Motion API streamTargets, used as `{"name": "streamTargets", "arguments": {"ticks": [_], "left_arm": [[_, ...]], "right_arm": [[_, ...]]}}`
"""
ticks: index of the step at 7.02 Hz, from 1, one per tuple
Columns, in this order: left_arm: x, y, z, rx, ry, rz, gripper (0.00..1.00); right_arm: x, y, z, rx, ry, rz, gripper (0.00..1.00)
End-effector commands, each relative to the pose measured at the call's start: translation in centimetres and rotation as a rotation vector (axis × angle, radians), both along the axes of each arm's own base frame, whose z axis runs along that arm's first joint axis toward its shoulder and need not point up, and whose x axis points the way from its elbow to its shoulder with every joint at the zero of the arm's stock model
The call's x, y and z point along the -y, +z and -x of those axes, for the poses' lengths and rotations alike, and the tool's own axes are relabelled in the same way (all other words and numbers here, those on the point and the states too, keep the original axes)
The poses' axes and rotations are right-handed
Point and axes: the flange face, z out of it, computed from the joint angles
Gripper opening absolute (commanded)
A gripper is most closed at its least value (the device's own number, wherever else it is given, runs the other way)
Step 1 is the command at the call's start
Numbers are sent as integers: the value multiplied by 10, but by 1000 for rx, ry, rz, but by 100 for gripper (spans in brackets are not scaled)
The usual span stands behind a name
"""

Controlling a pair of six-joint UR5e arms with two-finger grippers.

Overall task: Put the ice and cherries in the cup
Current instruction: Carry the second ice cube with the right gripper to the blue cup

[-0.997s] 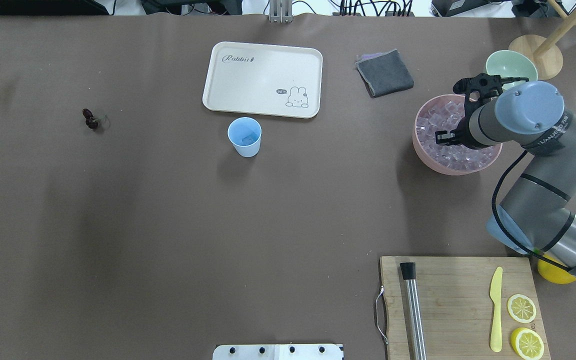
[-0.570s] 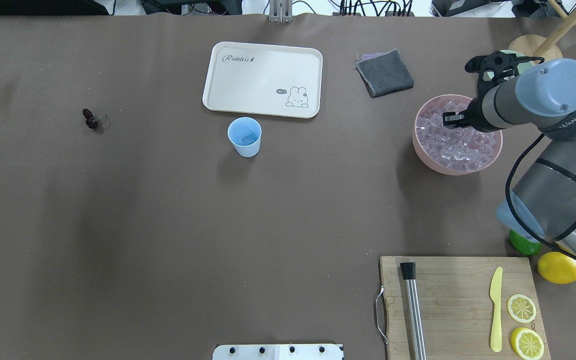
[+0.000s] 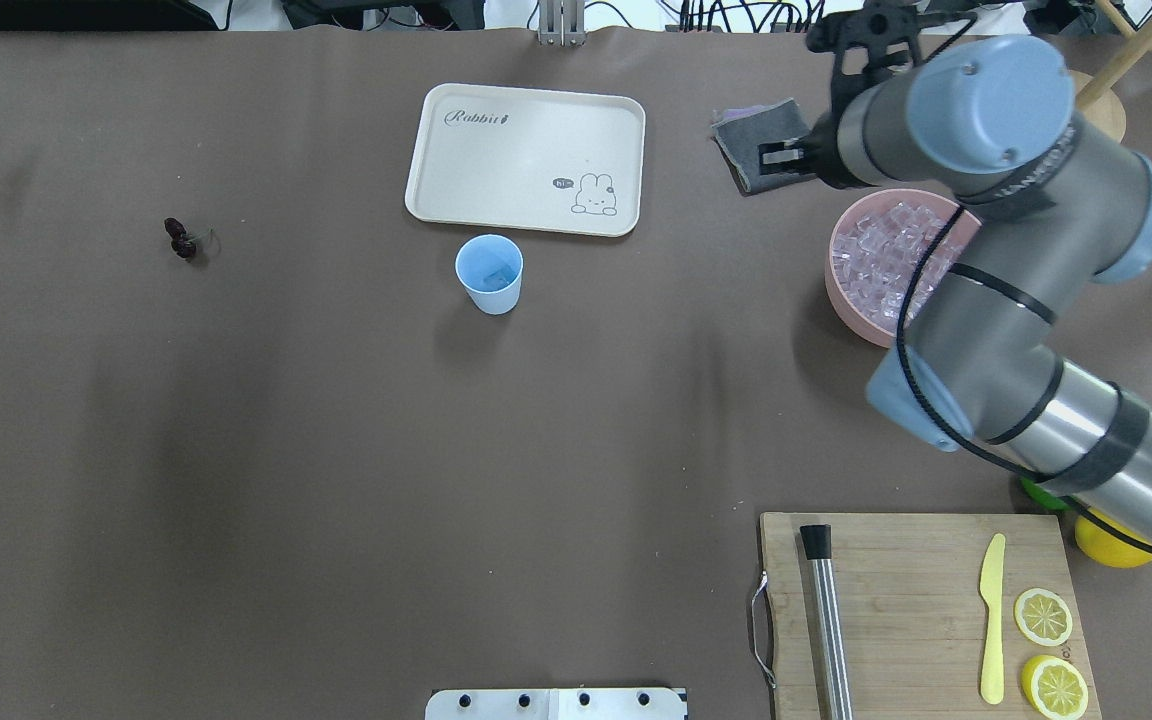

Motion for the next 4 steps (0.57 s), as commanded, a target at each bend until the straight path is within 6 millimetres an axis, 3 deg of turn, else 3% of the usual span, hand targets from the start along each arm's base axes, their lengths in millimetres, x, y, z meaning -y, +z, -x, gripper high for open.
{"name": "streamTargets", "arguments": {"ticks": [1, 4], "left_arm": [[0, 2, 0, -1, 1, 4, 98], [0, 2, 0, 1, 1, 3, 98]], "right_arm": [[-18, -86, 72, 24, -21, -84, 0], [-38, -144, 149, 28, -23, -142, 0]]}}
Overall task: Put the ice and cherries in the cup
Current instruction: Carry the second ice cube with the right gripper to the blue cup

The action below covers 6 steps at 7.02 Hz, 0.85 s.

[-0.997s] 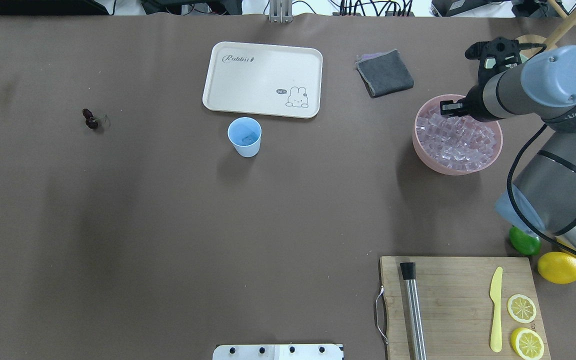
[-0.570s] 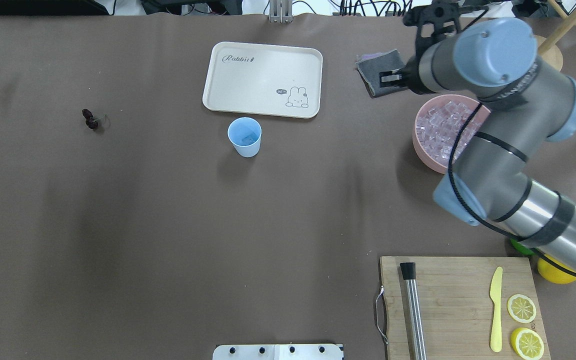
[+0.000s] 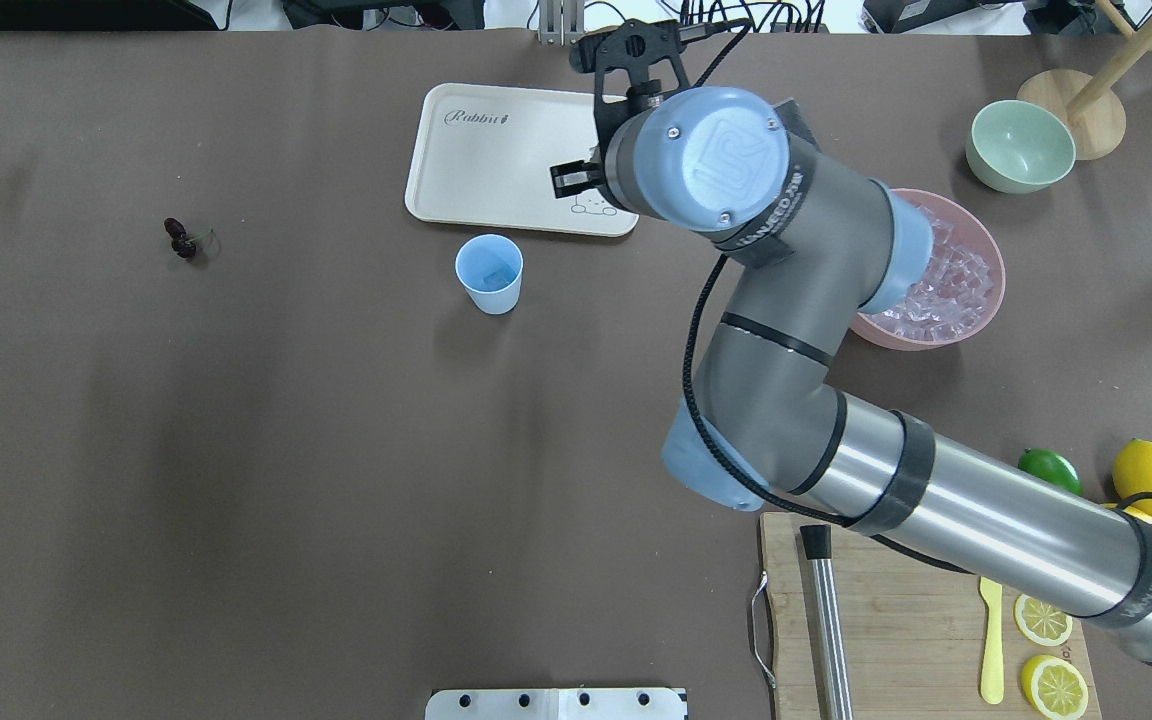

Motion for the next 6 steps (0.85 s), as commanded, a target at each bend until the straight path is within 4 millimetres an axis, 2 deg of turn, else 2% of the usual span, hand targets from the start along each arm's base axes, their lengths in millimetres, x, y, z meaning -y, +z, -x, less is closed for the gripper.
{"name": "streamTargets", "arguments": {"ticks": [1, 2, 3, 4, 6], "left_arm": [[0, -2, 0, -1, 1, -6, 98], [-1, -2, 0, -1, 2, -5, 98], [-1, -1, 0, 0, 3, -5, 98], [-1, -2, 0, 0, 3, -6, 98], [-1, -2, 0, 0, 3, -8, 98]], "right_arm": [[4, -46, 53, 14, -6, -13, 0], [1, -37, 81, 21, -26, -21, 0], [8, -21, 95, 36, -32, -26, 0], [7, -8, 113, 33, -43, -25, 0], [-5, -2, 128, 34, -69, -28, 0]]}}
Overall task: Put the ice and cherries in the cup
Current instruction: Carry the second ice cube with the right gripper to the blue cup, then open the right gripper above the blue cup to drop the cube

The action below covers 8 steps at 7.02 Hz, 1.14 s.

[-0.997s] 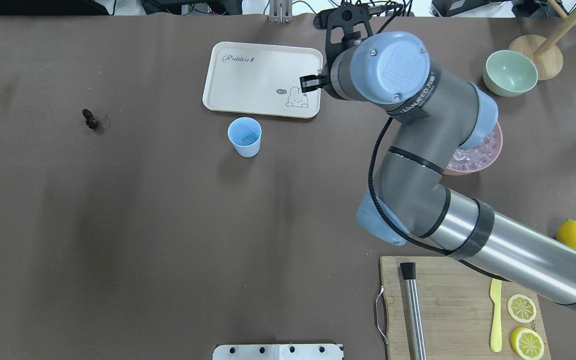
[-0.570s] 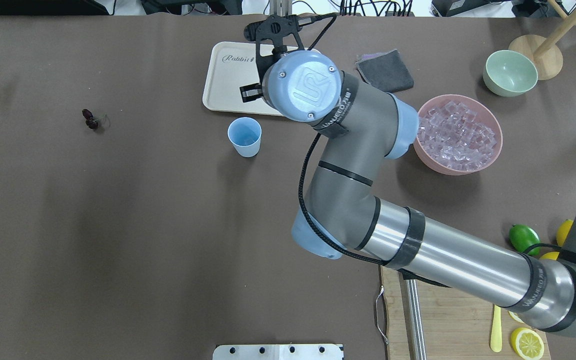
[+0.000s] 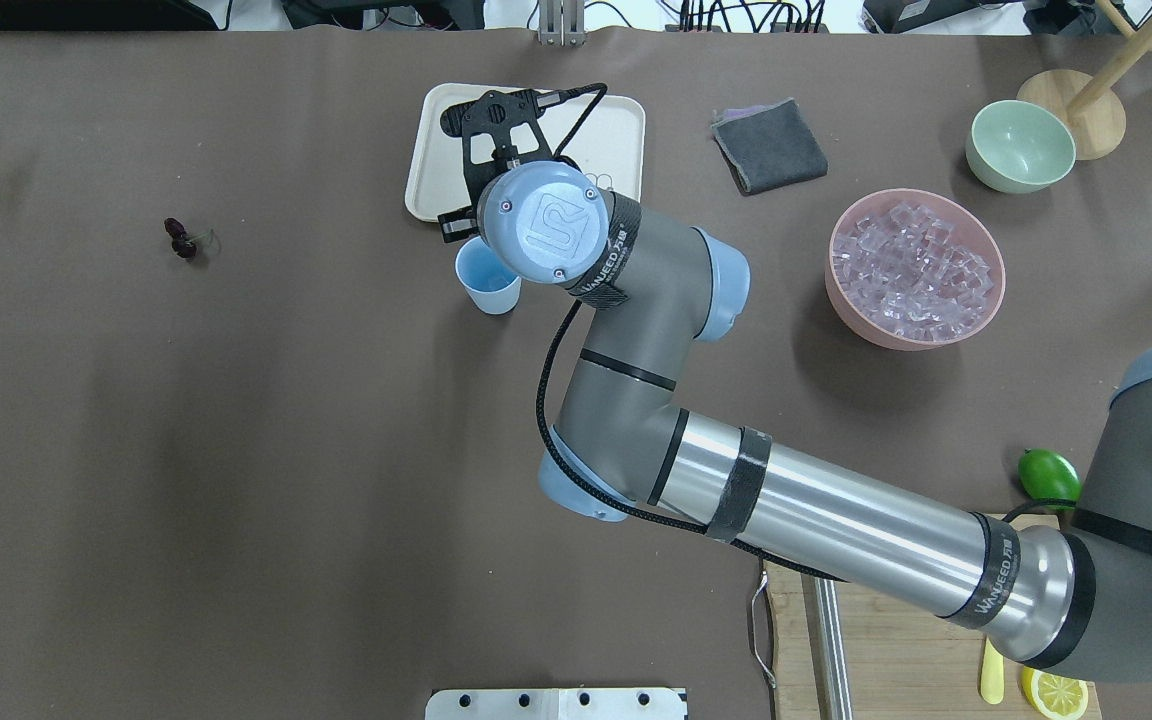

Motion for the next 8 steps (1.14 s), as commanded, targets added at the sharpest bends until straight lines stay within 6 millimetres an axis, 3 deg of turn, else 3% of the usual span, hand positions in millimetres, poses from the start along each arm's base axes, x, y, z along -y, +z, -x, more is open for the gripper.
{"name": "streamTargets", "arguments": {"ticks": [1, 2, 3, 4, 7, 8], "left_arm": [[0, 0, 0, -1, 0, -7, 98], [0, 3, 0, 0, 0, -4, 98], [0, 5, 0, 1, 1, -2, 98], [0, 5, 0, 0, 0, 0, 98], [-9, 12, 1, 1, 1, 1, 98], [-13, 17, 1, 2, 0, -4, 98]], "right_arm": [[-10, 8, 15, 0, -25, -6, 0], [-17, 4, 18, 14, -37, -4, 0], [-18, 7, 21, 12, -52, 5, 14], [-18, 10, 21, 10, -53, 7, 99], [-11, 4, 5, 32, -51, -4, 100], [1, 13, -28, 59, -83, 25, 100]]}}
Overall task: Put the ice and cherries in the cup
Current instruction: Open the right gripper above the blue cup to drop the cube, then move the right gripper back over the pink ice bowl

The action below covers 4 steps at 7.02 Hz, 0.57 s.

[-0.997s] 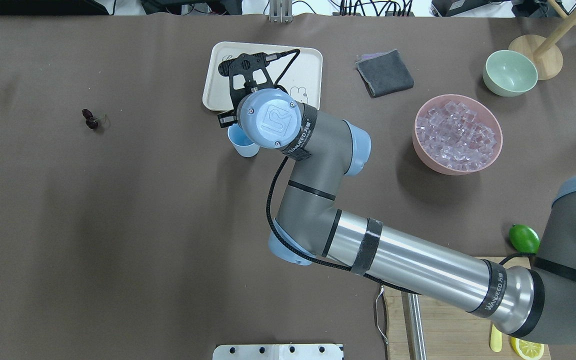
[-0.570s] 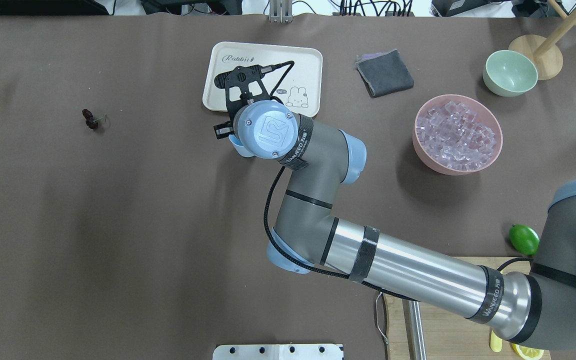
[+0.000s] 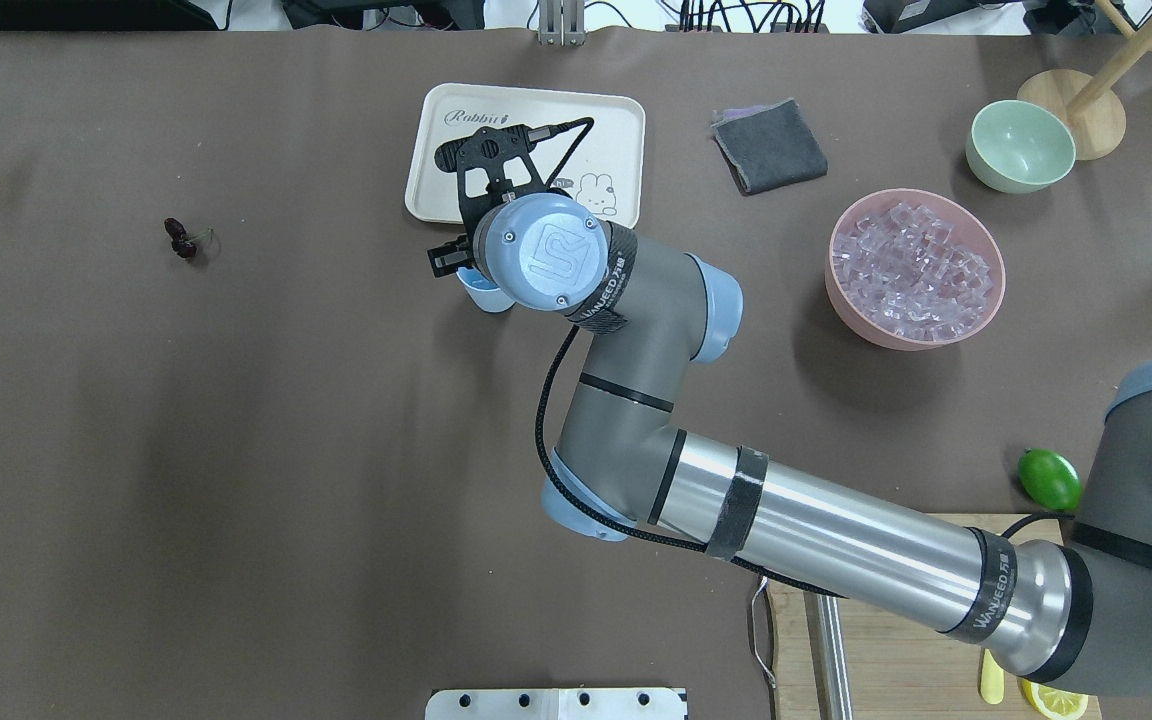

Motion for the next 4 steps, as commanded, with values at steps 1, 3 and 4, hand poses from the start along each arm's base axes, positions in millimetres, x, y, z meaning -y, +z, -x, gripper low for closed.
{"name": "streamTargets", "arguments": {"ticks": [1, 3, 4], "left_arm": [[-12, 14, 1, 1, -1, -3, 98], [-29, 28, 3, 1, -2, -19, 98], [-30, 29, 3, 0, -3, -19, 98]], "right_arm": [[18, 47, -74, 33, -48, 61, 100], [39, 98, -144, 36, -55, 135, 100], [54, 120, -178, 43, -55, 182, 100]]}}
